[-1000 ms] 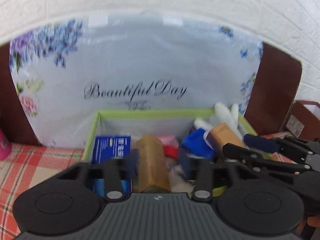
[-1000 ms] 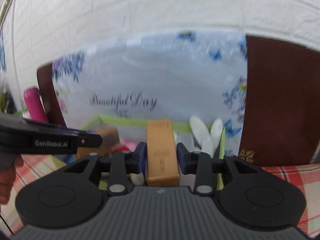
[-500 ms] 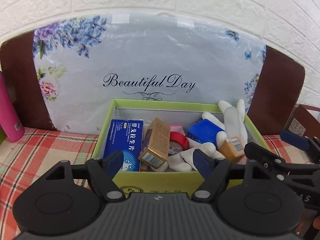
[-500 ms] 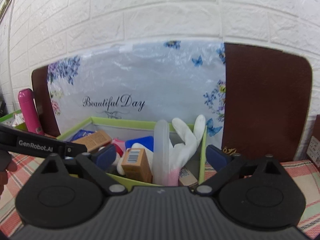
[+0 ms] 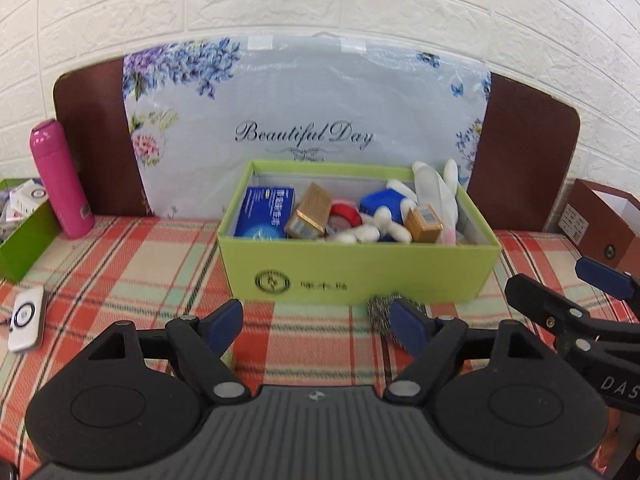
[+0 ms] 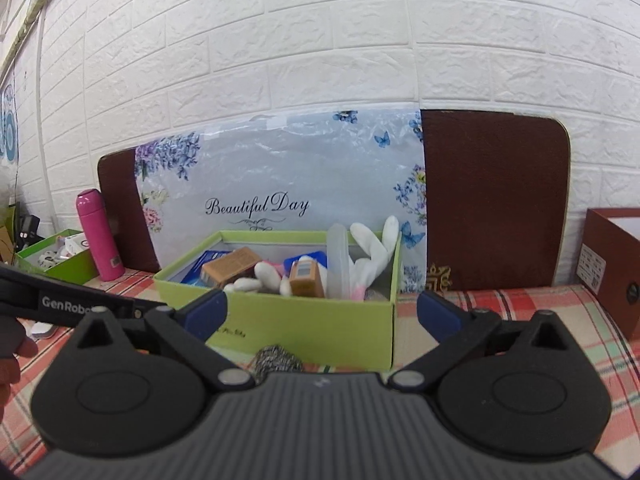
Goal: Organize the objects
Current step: 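Move the left tool to the green small box while right approaches the steel wool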
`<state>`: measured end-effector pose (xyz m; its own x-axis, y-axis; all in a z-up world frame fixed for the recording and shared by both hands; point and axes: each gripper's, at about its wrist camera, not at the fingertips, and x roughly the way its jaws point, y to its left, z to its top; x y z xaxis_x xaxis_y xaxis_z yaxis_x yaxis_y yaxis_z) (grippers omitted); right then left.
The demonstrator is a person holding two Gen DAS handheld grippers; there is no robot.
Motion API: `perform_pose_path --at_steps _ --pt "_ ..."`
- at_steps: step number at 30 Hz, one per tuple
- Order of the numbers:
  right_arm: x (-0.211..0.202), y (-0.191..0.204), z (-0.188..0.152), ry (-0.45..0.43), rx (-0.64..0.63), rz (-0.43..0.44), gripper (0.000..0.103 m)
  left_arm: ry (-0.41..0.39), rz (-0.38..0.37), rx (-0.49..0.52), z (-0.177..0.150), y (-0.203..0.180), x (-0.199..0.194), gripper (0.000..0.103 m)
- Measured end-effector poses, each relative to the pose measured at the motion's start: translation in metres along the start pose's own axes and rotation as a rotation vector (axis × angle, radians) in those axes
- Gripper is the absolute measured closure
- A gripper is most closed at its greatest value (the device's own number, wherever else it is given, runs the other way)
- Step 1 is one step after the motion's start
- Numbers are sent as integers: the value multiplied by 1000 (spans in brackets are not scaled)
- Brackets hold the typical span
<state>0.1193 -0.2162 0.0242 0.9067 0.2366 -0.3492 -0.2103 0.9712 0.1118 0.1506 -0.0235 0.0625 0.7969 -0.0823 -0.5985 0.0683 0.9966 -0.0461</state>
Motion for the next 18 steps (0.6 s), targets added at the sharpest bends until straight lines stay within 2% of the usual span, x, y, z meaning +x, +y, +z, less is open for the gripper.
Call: perform_pose_path --at_steps 7,18 --pt "-19 2 -19 35 44 3 0 33 0 -15 -22 3 -11 19" --pt "-23 11 -39 89 55 24 0 71 22 -34 -40 15 -12 19"
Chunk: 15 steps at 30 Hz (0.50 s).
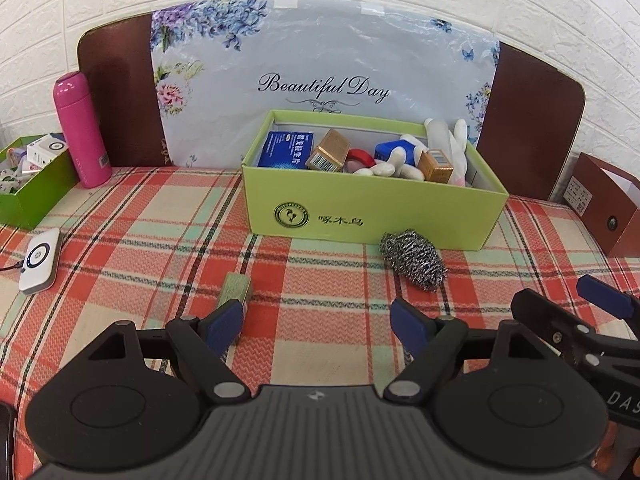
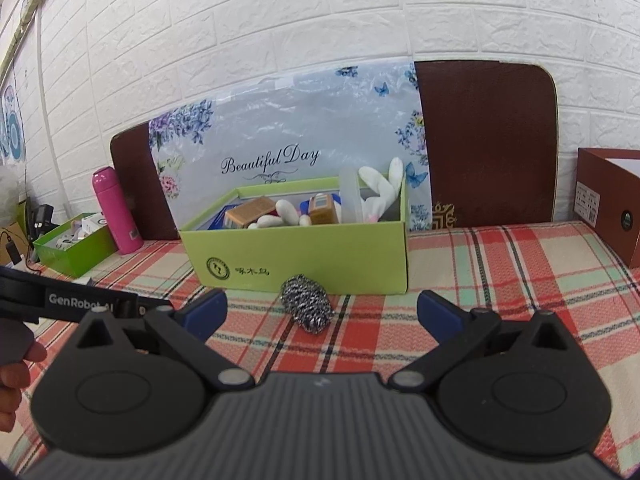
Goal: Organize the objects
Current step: 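Move the left tool to the green small box while right approaches the steel wool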
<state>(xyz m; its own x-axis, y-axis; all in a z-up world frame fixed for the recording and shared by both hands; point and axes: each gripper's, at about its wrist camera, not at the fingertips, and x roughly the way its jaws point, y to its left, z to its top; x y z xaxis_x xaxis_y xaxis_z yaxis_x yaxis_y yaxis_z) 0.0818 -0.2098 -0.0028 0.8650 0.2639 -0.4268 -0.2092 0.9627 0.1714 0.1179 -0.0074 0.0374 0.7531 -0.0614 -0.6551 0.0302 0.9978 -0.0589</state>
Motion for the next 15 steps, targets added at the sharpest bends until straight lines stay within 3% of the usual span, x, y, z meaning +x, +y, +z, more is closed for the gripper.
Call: perform_pose_path --at_steps 15 --pt "12 29 -33 118 -65 52 0 36 72 -112 -45 67 34 19"
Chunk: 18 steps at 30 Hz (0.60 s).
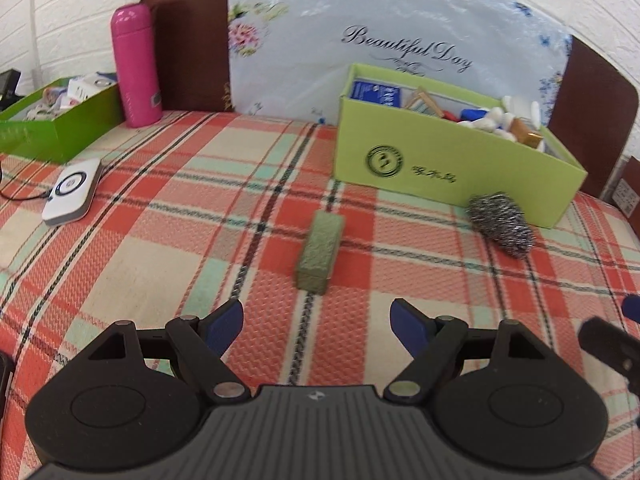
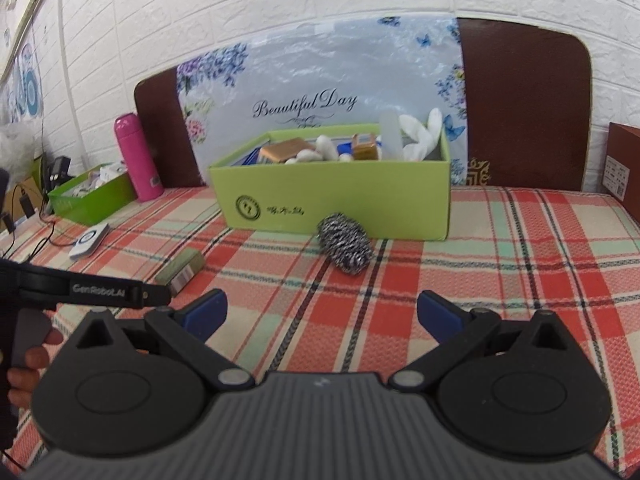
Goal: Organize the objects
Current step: 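Move the left tool to the green small box while right approaches the steel wool, then grasp the green small box with left while right grasps the steel wool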
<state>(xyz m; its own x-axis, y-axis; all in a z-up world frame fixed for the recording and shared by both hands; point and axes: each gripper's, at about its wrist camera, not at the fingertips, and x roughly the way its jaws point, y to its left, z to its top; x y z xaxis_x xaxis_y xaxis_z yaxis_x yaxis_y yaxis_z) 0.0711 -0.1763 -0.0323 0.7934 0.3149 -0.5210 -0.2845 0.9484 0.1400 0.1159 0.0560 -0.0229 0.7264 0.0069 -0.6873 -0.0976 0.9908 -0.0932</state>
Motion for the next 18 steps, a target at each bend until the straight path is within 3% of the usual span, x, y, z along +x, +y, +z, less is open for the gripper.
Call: perform_pose_path --at_steps 9,11,12,13,18 --pt "1 4 -12 35 -5 -2 0 -4 -32 -66 30 9 40 23" --pt "0 3 -13 36 -8 -5 0 18 -46 -70 33 8 50 39" --pt "0 3 -14 34 -9 -4 0 35 -60 -70 33 8 53 66" --pt "1 2 -14 33 -10 -5 0 36 -69 -59 32 7 53 80" --pt "17 0 -8 22 -47 -45 0 55 -99 -13 15 0 34 80"
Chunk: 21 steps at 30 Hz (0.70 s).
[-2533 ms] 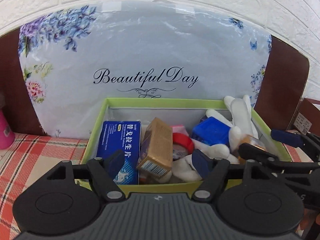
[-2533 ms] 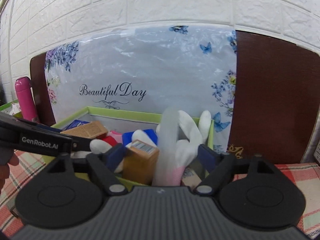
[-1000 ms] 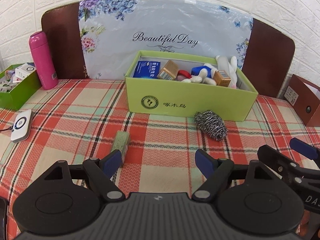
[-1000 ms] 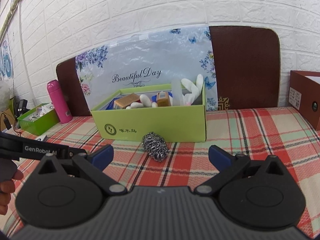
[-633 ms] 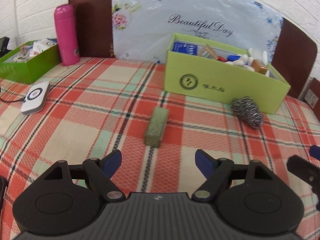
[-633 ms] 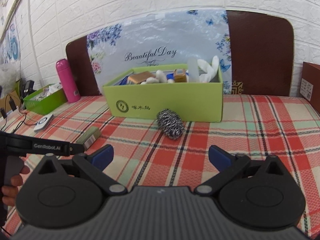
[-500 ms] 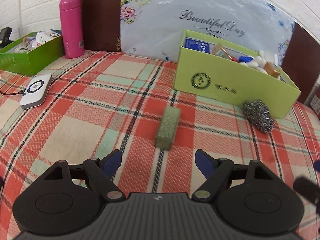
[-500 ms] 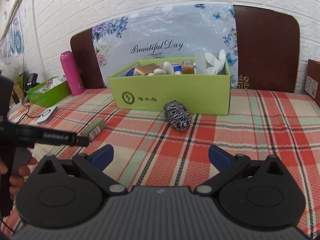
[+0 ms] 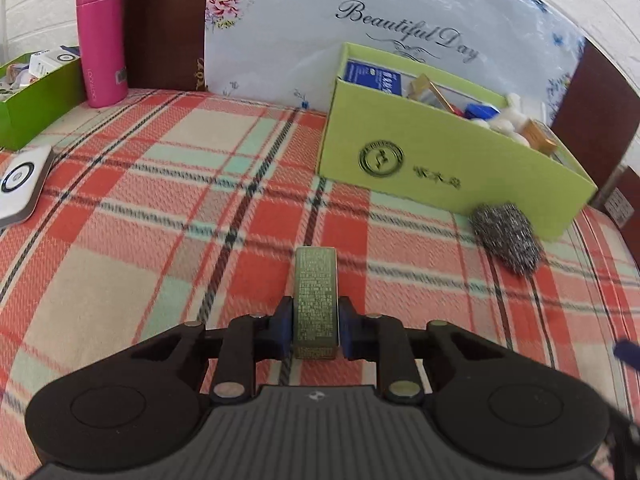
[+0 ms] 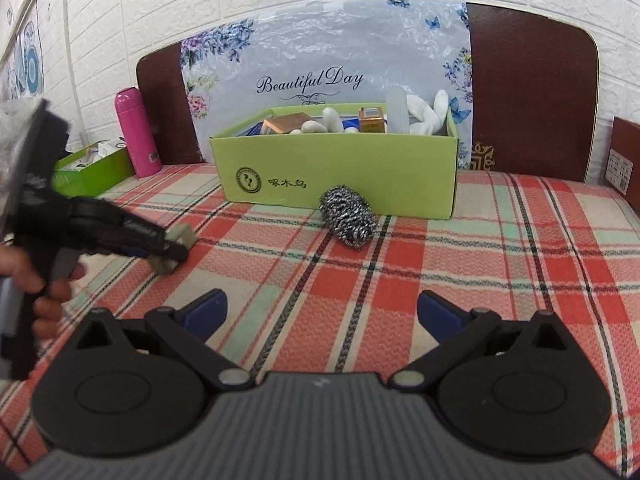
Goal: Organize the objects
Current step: 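Grasp the green small box with left while right grasps the steel wool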
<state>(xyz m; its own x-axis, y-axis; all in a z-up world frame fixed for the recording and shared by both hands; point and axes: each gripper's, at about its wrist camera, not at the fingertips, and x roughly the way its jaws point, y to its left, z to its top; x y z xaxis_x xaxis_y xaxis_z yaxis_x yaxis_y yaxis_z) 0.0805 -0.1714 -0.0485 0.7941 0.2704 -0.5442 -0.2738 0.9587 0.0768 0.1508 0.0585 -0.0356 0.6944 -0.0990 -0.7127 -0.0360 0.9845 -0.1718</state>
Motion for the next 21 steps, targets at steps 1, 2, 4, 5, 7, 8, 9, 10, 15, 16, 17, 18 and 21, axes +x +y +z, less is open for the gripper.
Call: perform_pose_path --at_steps 1,2,4,5,7,8,9,10,15,16,17,18,21 --pt "8 -1 3 4 -13 -5 0 1 1 3 -4 -1 -4 80" --pt "16 -2 7 5 -26 -9 0 2 -6 3 -9 -3 -8 80" --pt "34 -3 14 -2 -58 -24 1 11 -32 3 -17 -4 -14 80" --pt "45 -3 19 -2 -80 -37 5 13 -39 3 -21 -5 -17 80" --pt "68 -6 28 12 -104 -59 10 8 -34 12 -27 -7 -21 80" --pt "79 -8 33 24 -103 -69 13 6 -33 20 -29 -7 -22 80" --pt "89 -10 37 35 -98 -77 17 6 -34 23 -29 -7 -23 80" --pt "97 -12 41 40 -93 -84 19 8 -37 22 -29 -6 -23 80" --pt "118 -13 53 32 -92 -47 41 12 -34 31 -28 -7 -21 80" --pt "121 -13 53 37 -99 -33 52 11 -32 37 -28 -8 -21 80" --pt "122 -12 52 54 -109 -27 64 10 -32 41 -28 -8 -21 80" --pt "119 -9 51 55 -116 -37 65 10 -34 41 -29 -7 -21 80" --pt "102 -8 44 73 -113 -16 65 11 -43 34 -28 -5 -20 80"
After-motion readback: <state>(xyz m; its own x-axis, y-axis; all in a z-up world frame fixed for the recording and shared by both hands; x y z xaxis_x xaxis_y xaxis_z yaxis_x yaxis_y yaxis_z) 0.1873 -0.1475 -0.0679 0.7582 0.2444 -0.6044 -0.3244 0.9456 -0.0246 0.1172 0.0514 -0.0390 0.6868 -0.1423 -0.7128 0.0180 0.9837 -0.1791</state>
